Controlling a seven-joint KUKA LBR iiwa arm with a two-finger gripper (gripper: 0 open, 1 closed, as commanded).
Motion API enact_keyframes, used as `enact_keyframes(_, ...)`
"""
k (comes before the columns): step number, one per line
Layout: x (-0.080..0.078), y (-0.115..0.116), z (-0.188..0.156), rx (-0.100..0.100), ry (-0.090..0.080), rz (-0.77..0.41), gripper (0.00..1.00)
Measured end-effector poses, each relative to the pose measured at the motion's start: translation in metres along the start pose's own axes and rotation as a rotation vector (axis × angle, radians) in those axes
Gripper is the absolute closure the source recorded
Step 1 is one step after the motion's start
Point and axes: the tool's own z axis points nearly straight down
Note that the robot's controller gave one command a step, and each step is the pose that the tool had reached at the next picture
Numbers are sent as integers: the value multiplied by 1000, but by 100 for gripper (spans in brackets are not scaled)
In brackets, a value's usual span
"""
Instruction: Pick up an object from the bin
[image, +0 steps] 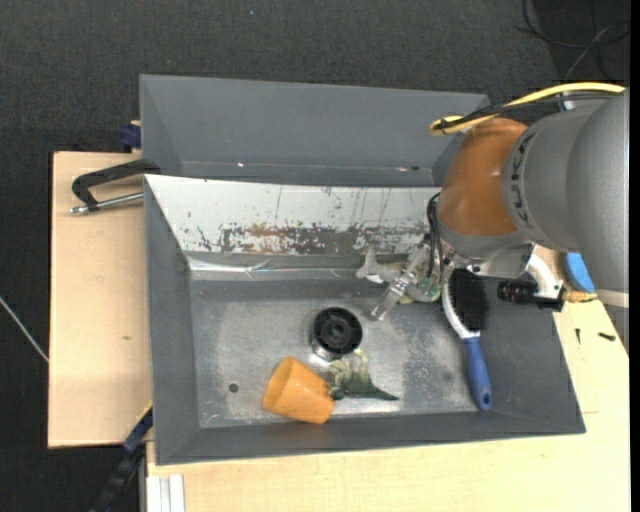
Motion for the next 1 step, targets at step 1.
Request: enact_keyframes(1,-2,2,-4,4,3,-2,0)
